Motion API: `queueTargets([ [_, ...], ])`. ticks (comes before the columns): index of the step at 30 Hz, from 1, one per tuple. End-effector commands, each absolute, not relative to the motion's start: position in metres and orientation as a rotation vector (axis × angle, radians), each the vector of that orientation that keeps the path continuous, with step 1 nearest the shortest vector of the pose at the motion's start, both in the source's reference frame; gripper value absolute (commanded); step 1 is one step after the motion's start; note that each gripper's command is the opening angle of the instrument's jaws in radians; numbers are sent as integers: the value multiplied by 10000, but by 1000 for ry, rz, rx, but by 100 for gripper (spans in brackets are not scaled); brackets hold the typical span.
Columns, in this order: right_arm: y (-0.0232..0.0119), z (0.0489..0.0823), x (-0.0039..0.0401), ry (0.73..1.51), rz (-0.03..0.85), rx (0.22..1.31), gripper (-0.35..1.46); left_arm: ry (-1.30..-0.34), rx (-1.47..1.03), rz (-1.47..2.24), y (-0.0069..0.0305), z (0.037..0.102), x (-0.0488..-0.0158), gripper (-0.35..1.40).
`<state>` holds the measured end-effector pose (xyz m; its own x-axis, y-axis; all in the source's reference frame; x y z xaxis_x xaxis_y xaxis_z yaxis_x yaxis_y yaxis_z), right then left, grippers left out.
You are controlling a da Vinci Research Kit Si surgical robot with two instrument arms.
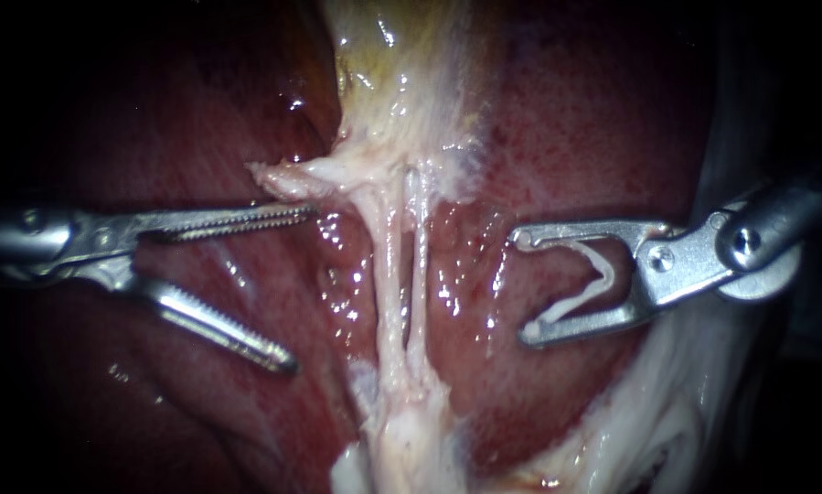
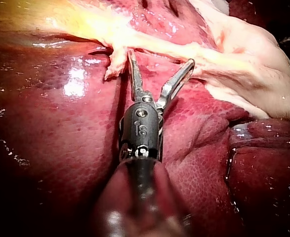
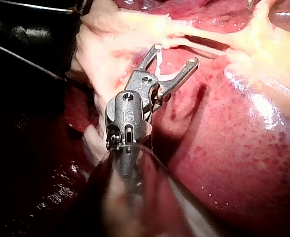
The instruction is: Grabbing gallbladder
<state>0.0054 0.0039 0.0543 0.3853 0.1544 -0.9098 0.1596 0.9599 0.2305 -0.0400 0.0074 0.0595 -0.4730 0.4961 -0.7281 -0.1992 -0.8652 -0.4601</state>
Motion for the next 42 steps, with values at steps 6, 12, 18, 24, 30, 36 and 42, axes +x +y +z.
queueTargets([
  [6,39,542,53,1180,-4,302,50,-433,-1300,2340,92,577,-390,98],
  [12,39,542,53,1180,-4,302,50,-405,-1268,2313,128,561,-386,93],
  [18,39,542,53,1180,-3,302,50,-387,-1262,2314,146,584,-390,81],
  [24,39,542,53,1180,-3,302,50,-394,-1220,2346,155,607,-388,63],
  [30,39,542,53,1180,-3,302,50,-407,-1180,2369,156,615,-384,44],
  [36,39,542,53,1180,-4,302,50,-431,-1133,2306,156,611,-376,-13],
  [42,39,542,54,1180,-4,301,50,-429,-1092,2281,155,606,-369,-35],
])
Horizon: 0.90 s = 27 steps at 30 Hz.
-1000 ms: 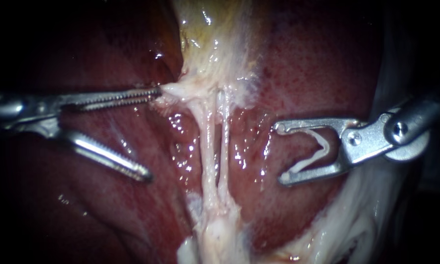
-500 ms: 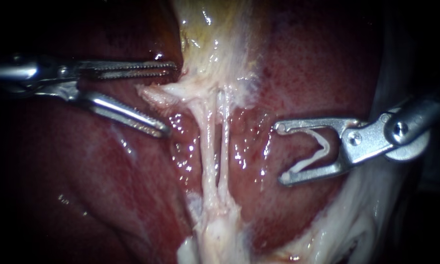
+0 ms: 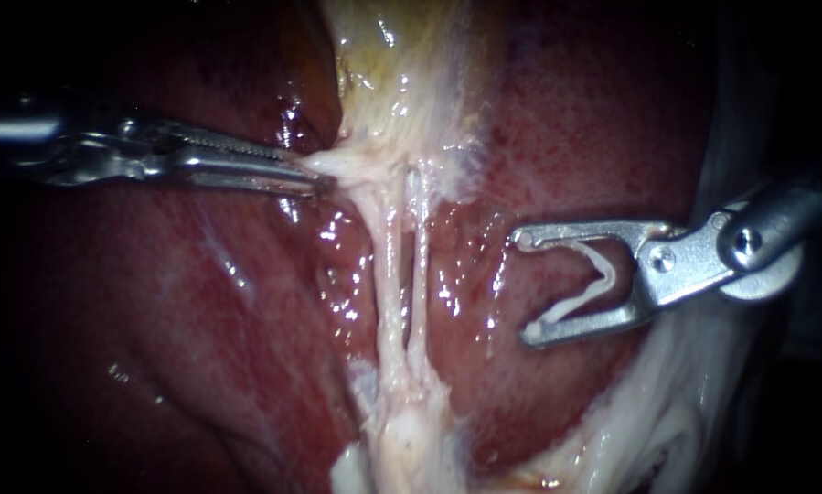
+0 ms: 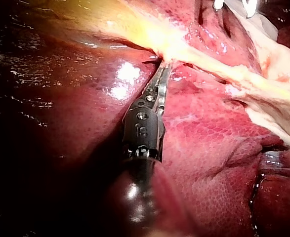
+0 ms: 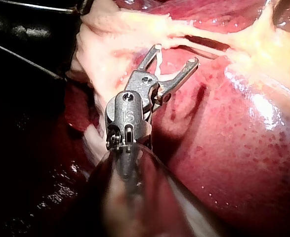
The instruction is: Grabbing gallbladder
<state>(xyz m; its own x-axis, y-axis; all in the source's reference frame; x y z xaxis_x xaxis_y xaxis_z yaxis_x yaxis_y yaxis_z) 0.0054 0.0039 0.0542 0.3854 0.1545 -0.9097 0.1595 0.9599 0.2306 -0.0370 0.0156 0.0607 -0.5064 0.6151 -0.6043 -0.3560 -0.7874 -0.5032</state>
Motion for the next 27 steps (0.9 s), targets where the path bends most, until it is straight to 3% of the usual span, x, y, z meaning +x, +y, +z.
queueTargets([
  [1,39,542,54,1180,-4,301,50,-429,-1088,2282,155,605,-369,-35],
  [15,39,543,54,1180,-4,301,50,-432,-1040,2259,171,537,-335,-35],
  [27,39,543,54,1180,-4,301,50,-404,-1003,2224,177,532,-321,-35],
])
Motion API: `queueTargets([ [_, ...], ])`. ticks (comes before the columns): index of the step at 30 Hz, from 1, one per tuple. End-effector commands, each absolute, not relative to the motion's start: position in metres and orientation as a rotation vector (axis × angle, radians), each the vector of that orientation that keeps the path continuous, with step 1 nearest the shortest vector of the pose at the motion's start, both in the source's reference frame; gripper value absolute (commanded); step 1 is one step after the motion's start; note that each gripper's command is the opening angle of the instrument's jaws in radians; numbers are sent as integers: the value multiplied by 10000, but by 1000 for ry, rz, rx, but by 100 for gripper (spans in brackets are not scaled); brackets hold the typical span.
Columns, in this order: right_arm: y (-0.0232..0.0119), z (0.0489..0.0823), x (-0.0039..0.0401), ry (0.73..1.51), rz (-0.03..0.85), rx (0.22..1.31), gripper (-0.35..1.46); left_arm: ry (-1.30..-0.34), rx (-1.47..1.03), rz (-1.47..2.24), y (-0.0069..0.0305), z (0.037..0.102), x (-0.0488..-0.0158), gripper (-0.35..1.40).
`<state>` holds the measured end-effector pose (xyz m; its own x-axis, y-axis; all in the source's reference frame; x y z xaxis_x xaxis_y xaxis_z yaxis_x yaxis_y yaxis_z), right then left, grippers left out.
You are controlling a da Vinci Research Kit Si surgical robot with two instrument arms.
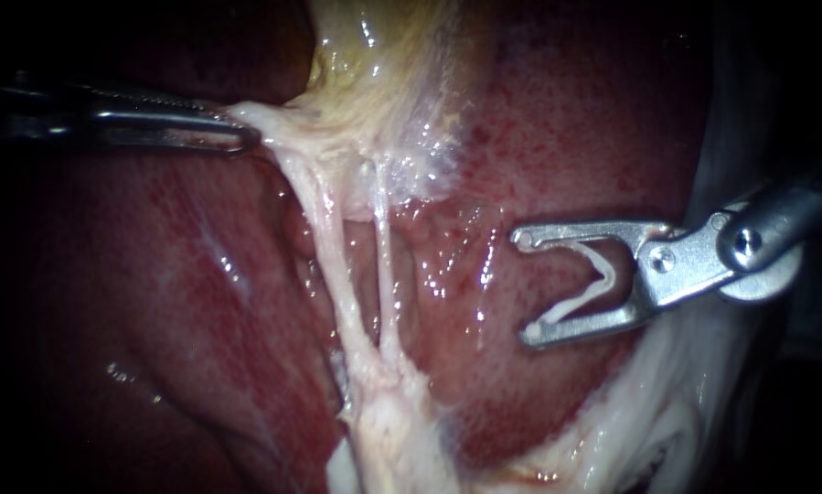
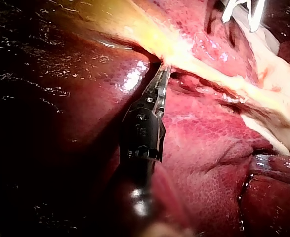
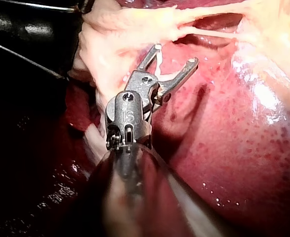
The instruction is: Grabbing gallbladder
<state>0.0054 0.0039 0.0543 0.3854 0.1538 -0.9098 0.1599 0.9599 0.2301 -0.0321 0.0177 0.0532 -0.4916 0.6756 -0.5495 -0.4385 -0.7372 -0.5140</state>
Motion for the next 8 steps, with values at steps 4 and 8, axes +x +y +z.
queueTargets([
  [4,39,543,54,1180,-4,301,50,-406,-1002,2223,177,532,-321,-35],
  [8,39,543,54,1180,-4,301,50,-404,-1001,2222,178,533,-321,-35],
])
